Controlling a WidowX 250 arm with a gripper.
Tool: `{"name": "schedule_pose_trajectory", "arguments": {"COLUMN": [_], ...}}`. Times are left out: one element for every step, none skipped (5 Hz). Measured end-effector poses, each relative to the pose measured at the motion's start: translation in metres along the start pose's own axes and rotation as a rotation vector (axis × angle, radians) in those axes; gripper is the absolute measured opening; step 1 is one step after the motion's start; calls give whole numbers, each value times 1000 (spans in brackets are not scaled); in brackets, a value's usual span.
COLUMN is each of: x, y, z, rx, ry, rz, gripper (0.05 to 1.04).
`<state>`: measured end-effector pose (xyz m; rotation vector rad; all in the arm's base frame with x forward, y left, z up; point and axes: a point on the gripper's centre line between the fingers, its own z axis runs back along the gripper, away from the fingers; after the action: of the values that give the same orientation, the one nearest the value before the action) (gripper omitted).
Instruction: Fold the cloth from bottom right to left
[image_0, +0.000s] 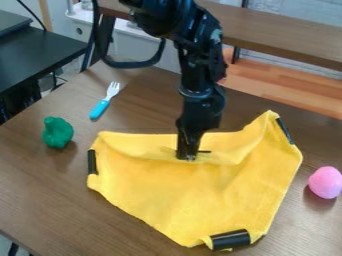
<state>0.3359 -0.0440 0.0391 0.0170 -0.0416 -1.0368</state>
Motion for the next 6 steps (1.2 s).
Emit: {"name": "schedule_pose_trajectory", "arguments": {"x": [4,6,10,16,17,16], "y": [-28,-46,-67,-90,-102,-104], "z": [-1,-3,-10,-16,-20,-19], "rx": [-20,-34,-44,-38,-41,-50], "ry": [16,37,76,114,163,183], "rz": [5,5,5,-9,8,14], "gripper": [55,55,55,69,231,471]}}
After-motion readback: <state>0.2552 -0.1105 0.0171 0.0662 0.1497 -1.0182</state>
